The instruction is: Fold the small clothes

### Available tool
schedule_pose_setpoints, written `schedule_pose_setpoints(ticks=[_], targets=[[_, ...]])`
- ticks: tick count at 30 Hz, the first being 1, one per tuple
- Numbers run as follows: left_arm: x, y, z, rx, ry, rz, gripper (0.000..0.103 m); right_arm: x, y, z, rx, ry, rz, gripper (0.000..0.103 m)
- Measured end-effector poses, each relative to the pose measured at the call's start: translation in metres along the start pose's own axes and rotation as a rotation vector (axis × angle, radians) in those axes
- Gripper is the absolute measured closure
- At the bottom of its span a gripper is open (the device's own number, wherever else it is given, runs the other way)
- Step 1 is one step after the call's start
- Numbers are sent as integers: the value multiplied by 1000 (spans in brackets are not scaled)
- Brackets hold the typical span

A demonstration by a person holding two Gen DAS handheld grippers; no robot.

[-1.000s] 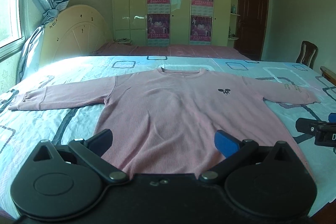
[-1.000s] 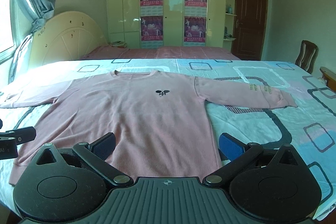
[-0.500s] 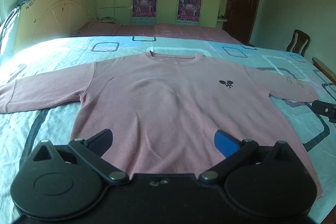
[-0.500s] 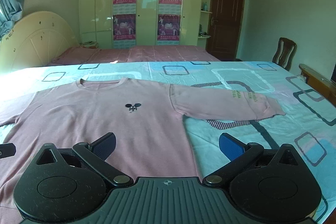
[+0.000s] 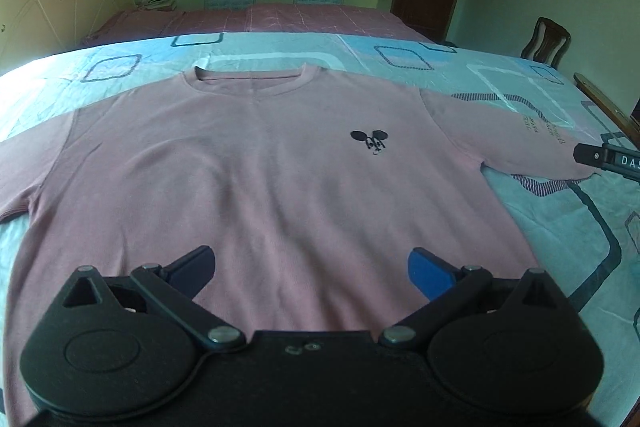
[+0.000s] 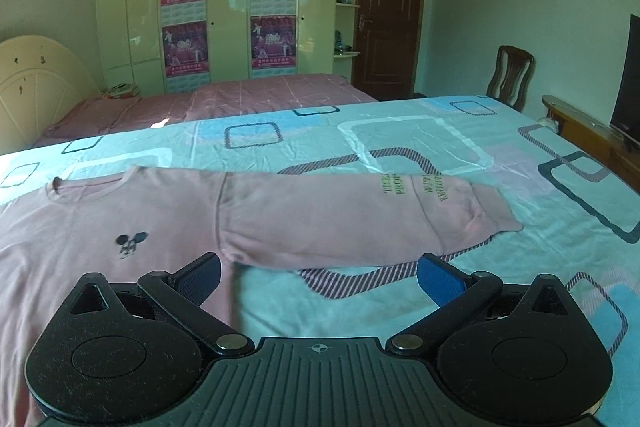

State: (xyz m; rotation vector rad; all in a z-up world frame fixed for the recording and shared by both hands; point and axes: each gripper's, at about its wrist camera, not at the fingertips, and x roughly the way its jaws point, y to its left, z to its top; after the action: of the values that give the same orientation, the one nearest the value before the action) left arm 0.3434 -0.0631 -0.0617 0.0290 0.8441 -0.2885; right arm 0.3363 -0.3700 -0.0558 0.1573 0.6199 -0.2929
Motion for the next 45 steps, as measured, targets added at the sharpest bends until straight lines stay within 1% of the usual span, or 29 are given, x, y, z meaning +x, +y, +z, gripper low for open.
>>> schedule_pose_setpoints(ticks=[2,5,9,10,11,12,13,16,19,24,25,26,27,29,30,33,35,36,37,40,42,45], targets=[[14,-14,9,-5,6,14,0,22,-26,5,36,8,-10,0],[35,-34,20,-18,42,18,0,56,-71,10,128,32,-28,0],[56,-59,27,10,64,35,0,94,-121,9,221,48,-58,1],[59,-64,27,18,71,38,0,101,-130,7,240,51,-60,4],[63,-69,28,24,79,41,0,107,-139,6,261,56,-58,16],[66,-74,29,31,86,42,0,113,-147,5,284,74,-57,42],[68,-79,29,38,90,42,0,119,-158,2,323,92,-61,45],[74,-90,33,62,93,49,0,128,-183,-3,430,86,-44,45],[79,-96,38,64,91,55,0,132,-206,-7,531,71,-26,45],[85,-98,45,55,86,73,0,145,-242,-7,723,19,63,45],[84,-98,45,50,84,75,0,146,-247,-7,755,12,76,55],[84,-97,45,48,82,78,0,147,-251,-7,774,15,79,62],[84,-94,45,45,78,83,0,149,-254,-8,795,22,75,73],[82,-88,45,34,72,95,0,148,-258,-9,804,21,57,89],[81,-83,45,25,71,100,0,147,-258,-8,780,27,37,94],[76,-58,42,-39,71,120,0,143,-245,6,639,40,-35,94],[71,-39,39,-78,72,139,0,139,-225,19,510,62,-101,94],[67,-28,37,-92,70,157,0,135,-214,25,448,62,-116,94],[64,-20,34,-100,67,169,0,130,-202,31,402,49,-105,94],[54,13,26,-128,56,213,0,109,-154,47,293,4,-22,94],[51,35,21,-144,56,227,0,99,-120,53,255,-2,49,94],[51,66,17,-136,78,225,1,91,-55,59,184,12,159,94]])
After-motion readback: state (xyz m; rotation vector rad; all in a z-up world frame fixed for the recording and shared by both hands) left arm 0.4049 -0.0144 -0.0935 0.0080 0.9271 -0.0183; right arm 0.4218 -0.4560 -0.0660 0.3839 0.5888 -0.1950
